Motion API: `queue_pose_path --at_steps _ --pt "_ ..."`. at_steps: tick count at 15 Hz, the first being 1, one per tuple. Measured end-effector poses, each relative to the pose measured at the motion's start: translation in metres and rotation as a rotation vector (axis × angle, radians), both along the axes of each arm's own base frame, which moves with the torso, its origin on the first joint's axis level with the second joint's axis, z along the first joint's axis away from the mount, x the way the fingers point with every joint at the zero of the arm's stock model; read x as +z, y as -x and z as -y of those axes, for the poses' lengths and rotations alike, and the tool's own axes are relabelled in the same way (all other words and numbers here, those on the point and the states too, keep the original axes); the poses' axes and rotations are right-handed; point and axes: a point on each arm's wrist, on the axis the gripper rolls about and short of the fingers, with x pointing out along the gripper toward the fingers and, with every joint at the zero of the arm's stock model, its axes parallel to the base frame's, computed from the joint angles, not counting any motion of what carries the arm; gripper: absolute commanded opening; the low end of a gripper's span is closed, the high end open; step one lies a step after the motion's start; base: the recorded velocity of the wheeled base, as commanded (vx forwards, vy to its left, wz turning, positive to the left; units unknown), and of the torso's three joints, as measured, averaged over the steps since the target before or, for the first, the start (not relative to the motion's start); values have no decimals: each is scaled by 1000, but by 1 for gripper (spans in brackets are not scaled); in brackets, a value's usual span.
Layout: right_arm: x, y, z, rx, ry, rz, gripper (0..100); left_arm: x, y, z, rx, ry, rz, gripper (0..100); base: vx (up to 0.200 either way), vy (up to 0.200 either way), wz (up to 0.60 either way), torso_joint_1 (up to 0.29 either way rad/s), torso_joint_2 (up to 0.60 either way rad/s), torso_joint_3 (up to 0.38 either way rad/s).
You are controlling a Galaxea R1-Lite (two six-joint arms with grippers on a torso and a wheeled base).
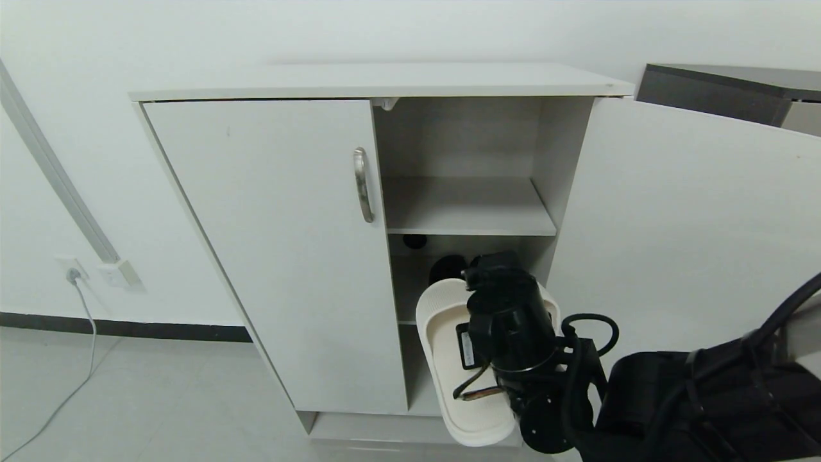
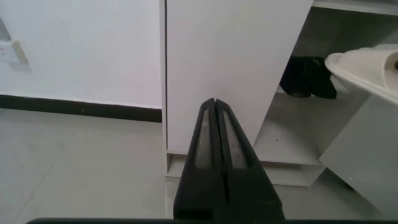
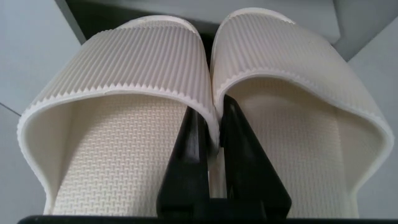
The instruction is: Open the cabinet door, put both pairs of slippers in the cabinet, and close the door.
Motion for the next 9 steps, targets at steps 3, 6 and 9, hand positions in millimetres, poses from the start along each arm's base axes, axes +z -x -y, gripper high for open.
queue_pose_path --at_steps 3,6,9 --pt "29 0 -4 -12 -3 10 0 0 0 0 1 0 0 0 0 0 0 0 0 0" --pt "58 6 0 -5 -11 15 0 0 0 0 0 0 0 0 0 0 0 0 0 0" --pt "81 3 1 -13 -70 54 0 0 0 0 1 0 1 0 0 0 0 0 0 0"
